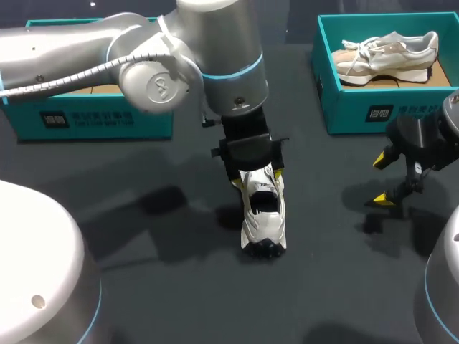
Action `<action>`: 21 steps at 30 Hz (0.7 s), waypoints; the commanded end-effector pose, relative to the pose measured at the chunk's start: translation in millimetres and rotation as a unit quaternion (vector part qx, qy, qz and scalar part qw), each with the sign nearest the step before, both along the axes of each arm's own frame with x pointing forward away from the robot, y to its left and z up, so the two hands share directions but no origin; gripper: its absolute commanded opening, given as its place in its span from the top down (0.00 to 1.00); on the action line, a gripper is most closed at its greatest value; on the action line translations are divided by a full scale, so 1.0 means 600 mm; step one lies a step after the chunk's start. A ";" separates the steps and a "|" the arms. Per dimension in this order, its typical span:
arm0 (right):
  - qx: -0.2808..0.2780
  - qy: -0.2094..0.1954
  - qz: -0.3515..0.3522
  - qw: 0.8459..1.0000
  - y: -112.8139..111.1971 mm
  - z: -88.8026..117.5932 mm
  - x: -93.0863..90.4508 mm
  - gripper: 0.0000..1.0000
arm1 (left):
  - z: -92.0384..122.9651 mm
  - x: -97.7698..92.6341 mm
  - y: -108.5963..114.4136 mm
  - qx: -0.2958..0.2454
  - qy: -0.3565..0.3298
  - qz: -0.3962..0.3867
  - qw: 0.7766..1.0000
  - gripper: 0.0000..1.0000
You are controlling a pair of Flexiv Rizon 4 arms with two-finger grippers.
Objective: Take the shoe out of the shoebox, open the shoe tongue, remove and reinsert the insole, then place the shoe into the shoebox
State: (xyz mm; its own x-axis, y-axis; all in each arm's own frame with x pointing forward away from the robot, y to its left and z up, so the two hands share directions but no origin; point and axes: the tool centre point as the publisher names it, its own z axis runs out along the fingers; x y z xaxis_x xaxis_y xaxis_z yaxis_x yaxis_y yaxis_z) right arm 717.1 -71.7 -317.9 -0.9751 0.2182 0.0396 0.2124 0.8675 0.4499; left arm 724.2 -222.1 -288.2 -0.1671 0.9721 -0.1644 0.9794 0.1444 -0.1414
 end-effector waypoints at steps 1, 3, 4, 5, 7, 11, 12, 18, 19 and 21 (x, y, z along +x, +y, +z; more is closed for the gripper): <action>-0.002 -0.001 -0.001 1.000 0.001 0.000 -0.002 0.00 | 0.052 0.002 0.002 0.061 0.022 0.029 0.997 0.00; -0.002 -0.001 -0.001 1.000 0.001 0.000 -0.002 0.00 | 0.052 0.002 0.002 0.061 0.022 0.029 0.997 0.00; -0.002 -0.001 -0.001 1.000 0.001 0.000 -0.002 0.00 | 0.052 0.002 0.002 0.061 0.022 0.029 0.997 0.00; -0.002 -0.001 -0.001 1.000 0.001 0.000 -0.002 0.00 | 0.052 0.002 0.002 0.061 0.022 0.029 0.997 0.00; -0.002 -0.001 -0.001 1.000 0.001 0.000 -0.002 0.00 | 0.052 0.002 0.002 0.061 0.022 0.029 0.997 0.00; -0.002 -0.001 -0.001 1.000 0.001 0.000 -0.002 0.00 | 0.046 -0.015 -0.001 0.069 0.032 0.093 0.993 0.00; -0.002 -0.001 -0.001 1.000 0.001 0.000 -0.002 0.00 | 0.046 -0.027 -0.002 0.076 0.035 0.134 0.987 0.00; -0.002 -0.001 -0.001 1.000 0.001 0.000 -0.002 0.00 | 0.062 -0.052 -0.002 0.140 0.025 0.470 0.871 0.00; -0.002 -0.001 -0.001 1.000 0.001 0.000 -0.002 0.00 | 0.062 -0.052 -0.002 0.140 0.025 0.470 0.871 0.00; -0.002 -0.001 -0.001 1.000 0.001 0.000 -0.002 0.00 | 0.062 -0.052 -0.002 0.140 0.025 0.470 0.871 0.00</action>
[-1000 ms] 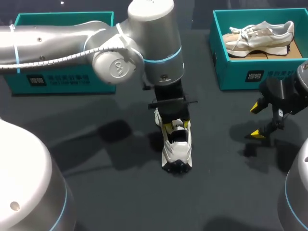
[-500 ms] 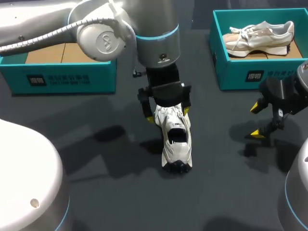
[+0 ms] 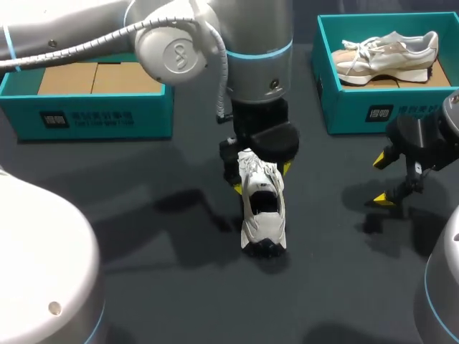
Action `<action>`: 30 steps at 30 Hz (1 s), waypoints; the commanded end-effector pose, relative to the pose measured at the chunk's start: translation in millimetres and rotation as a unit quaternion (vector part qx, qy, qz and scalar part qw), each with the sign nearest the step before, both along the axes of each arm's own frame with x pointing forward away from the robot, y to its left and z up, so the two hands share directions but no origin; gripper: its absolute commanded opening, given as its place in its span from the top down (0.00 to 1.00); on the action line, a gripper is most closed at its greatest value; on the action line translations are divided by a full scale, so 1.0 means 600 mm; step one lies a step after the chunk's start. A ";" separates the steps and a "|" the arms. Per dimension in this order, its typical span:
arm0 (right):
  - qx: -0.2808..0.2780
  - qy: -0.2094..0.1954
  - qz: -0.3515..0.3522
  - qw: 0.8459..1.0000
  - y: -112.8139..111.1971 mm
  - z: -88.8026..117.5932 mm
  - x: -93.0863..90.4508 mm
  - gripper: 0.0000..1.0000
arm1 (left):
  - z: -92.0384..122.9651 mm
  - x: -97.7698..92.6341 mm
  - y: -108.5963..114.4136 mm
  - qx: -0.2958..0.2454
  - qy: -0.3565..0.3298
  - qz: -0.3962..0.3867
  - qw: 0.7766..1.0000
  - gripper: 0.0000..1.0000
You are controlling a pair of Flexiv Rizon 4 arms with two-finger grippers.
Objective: Take the shoe out of the shoebox, open the shoe tongue, remove and reinsert the insole, then place the shoe into the shoebox
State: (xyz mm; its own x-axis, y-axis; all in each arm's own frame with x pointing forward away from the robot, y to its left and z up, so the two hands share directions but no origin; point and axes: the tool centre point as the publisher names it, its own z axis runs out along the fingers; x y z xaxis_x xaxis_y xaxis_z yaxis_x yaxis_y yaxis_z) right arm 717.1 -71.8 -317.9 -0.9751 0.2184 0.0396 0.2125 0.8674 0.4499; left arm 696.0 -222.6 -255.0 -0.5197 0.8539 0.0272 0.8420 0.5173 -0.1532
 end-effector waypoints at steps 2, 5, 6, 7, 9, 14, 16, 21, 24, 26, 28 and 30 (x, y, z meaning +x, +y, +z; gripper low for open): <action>-0.002 -0.001 -0.001 1.000 0.001 0.000 -0.002 0.00 | 0.006 -0.005 -0.001 0.073 -0.025 0.294 0.953 0.00; -0.002 -0.001 -0.001 1.000 0.001 0.000 -0.002 0.00 | 0.004 -0.008 -0.002 0.073 -0.022 0.317 0.945 0.00; -0.002 -0.001 -0.001 1.000 0.001 0.000 -0.002 0.00 | -0.003 -0.016 -0.004 0.079 -0.026 0.356 0.931 0.00; -0.002 -0.001 -0.001 1.000 0.001 0.000 -0.002 0.00 | -0.008 -0.024 -0.006 0.072 -0.020 0.376 0.923 0.00; -0.002 -0.001 -0.001 1.000 0.001 0.000 -0.002 0.00 | -0.013 -0.032 -0.011 0.099 -0.012 0.468 0.878 0.00; -0.002 -0.001 -0.001 1.000 0.001 0.000 -0.002 0.00 | -0.012 -0.032 -0.010 0.107 -0.024 0.483 0.869 0.00; -0.002 -0.001 -0.001 1.000 0.001 0.000 -0.002 0.00 | -0.012 -0.032 -0.010 0.107 -0.024 0.483 0.869 0.00; -0.002 -0.001 -0.001 1.000 0.001 0.000 -0.002 0.00 | -0.012 -0.032 -0.010 0.107 -0.024 0.483 0.869 0.00; -0.002 -0.001 -0.001 1.000 0.001 0.000 -0.002 0.00 | -0.029 -0.049 -0.018 0.100 -0.017 0.520 0.848 0.00; -0.002 -0.001 -0.001 1.000 0.001 0.000 -0.002 0.00 | -0.038 -0.060 -0.022 0.099 -0.020 0.537 0.837 0.00; -0.002 -0.001 -0.001 1.000 0.001 0.000 -0.002 0.00 | -0.045 -0.068 -0.025 0.095 -0.026 0.554 0.827 0.00; -0.002 -0.001 -0.001 1.000 0.001 0.000 -0.002 0.00 | -0.052 -0.074 -0.027 0.093 -0.029 0.561 0.822 0.00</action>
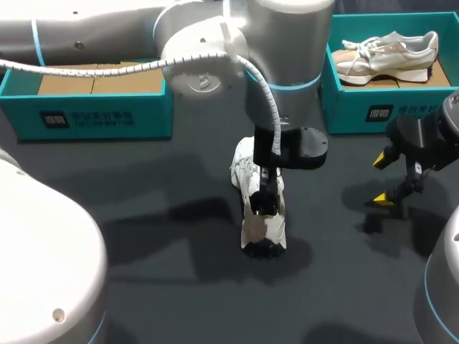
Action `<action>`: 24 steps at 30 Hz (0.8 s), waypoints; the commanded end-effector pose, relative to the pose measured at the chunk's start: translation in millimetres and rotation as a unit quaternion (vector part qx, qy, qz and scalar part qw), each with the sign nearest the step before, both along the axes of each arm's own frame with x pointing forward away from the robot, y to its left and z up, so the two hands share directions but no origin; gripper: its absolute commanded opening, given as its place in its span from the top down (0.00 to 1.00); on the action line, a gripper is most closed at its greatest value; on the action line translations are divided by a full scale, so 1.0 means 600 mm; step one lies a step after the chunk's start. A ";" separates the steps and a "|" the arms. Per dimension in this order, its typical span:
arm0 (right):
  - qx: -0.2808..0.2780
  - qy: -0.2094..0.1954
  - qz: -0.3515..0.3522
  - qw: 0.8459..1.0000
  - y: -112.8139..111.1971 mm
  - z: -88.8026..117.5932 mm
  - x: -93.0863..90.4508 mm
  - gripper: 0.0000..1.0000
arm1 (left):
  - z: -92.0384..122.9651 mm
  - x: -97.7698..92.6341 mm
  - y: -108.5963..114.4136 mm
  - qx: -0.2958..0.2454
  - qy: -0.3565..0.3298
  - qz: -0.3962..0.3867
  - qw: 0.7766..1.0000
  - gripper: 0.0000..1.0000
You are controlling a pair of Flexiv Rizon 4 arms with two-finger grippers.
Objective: Take the shoe out of the shoebox, open the shoe tongue, remove and reinsert the insole, then place the shoe into the shoebox
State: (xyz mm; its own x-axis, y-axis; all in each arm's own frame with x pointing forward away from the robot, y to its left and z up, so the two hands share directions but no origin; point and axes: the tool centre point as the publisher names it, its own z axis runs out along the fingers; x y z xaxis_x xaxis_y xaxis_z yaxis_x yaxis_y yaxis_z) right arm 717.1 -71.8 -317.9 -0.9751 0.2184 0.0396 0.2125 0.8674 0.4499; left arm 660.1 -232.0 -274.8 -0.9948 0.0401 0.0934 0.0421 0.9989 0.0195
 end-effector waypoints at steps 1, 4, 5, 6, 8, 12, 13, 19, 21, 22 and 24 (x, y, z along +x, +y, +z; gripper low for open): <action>-0.002 -0.001 -0.001 1.000 0.001 0.000 -0.002 0.00 | -0.023 -0.015 -0.012 0.011 -0.023 0.119 0.993 0.00; -0.002 -0.001 -0.001 1.000 0.001 0.000 -0.002 0.00 | -0.036 -0.017 -0.013 0.011 -0.028 0.130 0.991 0.00; -0.002 -0.001 -0.001 1.000 0.001 0.000 -0.002 0.00 | -0.041 -0.016 -0.013 0.016 -0.032 0.140 0.989 0.00; -0.002 -0.001 -0.001 1.000 0.001 0.000 -0.002 0.00 | -0.047 -0.016 -0.014 0.017 -0.031 0.141 0.989 0.00; -0.002 -0.001 -0.001 1.000 0.001 0.000 -0.002 0.00 | -0.057 -0.015 -0.013 0.015 -0.025 0.142 0.989 0.00; -0.002 -0.001 -0.001 1.000 0.001 0.000 -0.002 0.00 | -0.077 -0.015 -0.014 0.011 -0.027 0.139 0.990 0.00; -0.002 -0.001 -0.001 1.000 0.001 0.000 -0.002 0.00 | -0.081 -0.015 -0.015 0.007 -0.027 0.133 0.991 0.00; -0.002 -0.001 -0.001 1.000 0.001 0.000 -0.002 0.00 | -0.102 -0.013 -0.015 0.006 -0.019 0.106 0.994 0.00; -0.002 -0.001 -0.001 1.000 0.001 0.000 -0.002 0.00 | -0.108 -0.016 -0.015 0.008 -0.019 0.100 0.995 0.00; -0.002 -0.001 -0.001 1.000 0.001 0.000 -0.002 0.00 | -0.111 -0.017 -0.015 0.010 -0.018 0.093 0.995 0.00; -0.002 -0.001 -0.001 1.000 0.001 0.000 -0.002 0.00 | -0.118 -0.021 -0.016 0.010 -0.019 0.084 0.996 0.00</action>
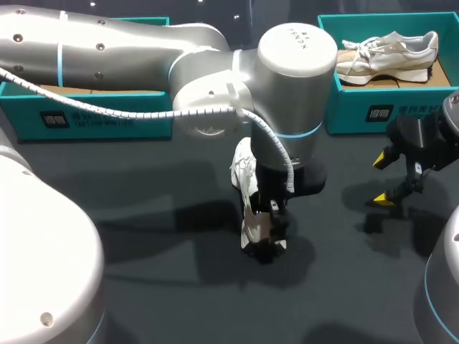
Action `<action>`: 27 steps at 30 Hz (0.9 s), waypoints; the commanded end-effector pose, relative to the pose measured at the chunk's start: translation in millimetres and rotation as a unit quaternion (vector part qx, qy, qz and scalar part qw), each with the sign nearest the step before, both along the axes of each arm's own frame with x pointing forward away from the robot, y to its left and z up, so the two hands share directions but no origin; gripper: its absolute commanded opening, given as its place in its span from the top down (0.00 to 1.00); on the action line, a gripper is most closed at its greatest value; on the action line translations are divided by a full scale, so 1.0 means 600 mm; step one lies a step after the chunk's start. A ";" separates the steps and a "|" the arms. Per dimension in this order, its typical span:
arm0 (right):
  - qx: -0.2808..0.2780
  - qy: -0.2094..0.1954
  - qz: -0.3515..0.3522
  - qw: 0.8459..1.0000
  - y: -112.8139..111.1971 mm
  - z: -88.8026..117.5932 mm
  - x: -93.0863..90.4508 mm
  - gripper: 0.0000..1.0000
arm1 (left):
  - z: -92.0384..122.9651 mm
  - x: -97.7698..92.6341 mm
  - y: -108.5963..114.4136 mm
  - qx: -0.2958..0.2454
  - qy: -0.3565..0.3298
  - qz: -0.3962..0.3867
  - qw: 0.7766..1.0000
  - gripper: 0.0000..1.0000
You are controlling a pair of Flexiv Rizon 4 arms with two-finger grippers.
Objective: Take the shoe out of the shoebox, open the shoe tongue, remove and reinsert the insole, then place the shoe into the shoebox
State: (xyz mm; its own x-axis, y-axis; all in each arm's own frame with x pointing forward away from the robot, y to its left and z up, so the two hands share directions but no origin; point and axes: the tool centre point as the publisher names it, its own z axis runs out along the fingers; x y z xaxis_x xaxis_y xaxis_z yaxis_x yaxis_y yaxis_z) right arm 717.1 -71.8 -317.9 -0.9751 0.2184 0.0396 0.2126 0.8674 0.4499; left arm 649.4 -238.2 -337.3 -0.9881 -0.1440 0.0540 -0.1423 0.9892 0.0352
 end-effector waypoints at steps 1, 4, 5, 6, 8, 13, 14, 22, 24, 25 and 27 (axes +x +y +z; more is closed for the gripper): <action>-0.002 -0.001 -0.001 1.000 0.001 0.000 -0.002 0.00 | -0.018 -0.005 -0.006 0.003 -0.001 -0.013 1.000 0.00; -0.002 -0.001 -0.001 1.000 0.001 0.000 -0.002 0.00 | -0.031 -0.011 -0.010 0.006 -0.003 -0.030 1.000 0.00; -0.002 -0.001 -0.001 1.000 0.001 0.000 -0.002 0.00 | -0.035 -0.012 -0.011 0.006 -0.003 -0.035 0.999 0.00; -0.002 -0.001 -0.001 1.000 0.001 0.000 -0.002 0.00 | -0.040 -0.013 -0.012 0.008 -0.004 -0.040 0.999 0.00; -0.002 -0.001 -0.001 1.000 0.001 0.000 -0.002 0.00 | -0.049 -0.014 -0.013 0.010 -0.004 -0.044 0.999 0.00; -0.002 -0.001 -0.001 1.000 0.001 0.000 -0.002 0.00 | -0.056 -0.020 -0.007 0.008 -0.008 -0.057 0.998 0.00; -0.002 -0.001 -0.001 1.000 0.001 0.000 -0.002 0.00 | -0.057 -0.021 -0.006 0.007 -0.009 -0.059 0.998 0.00; -0.002 -0.001 -0.001 1.000 0.001 0.000 -0.002 0.00 | -0.066 -0.029 -0.001 0.003 -0.017 -0.078 0.997 0.08; -0.002 -0.001 -0.001 1.000 0.001 0.000 -0.002 0.00 | -0.069 -0.030 -0.001 0.004 -0.018 -0.080 0.997 0.09; -0.002 -0.001 -0.001 1.000 0.001 0.000 -0.002 0.00 | -0.070 -0.030 -0.001 0.003 -0.018 -0.081 0.997 0.09; -0.002 -0.001 -0.001 1.000 0.001 0.000 -0.002 0.00 | -0.072 -0.031 -0.001 0.001 -0.017 -0.083 0.996 0.11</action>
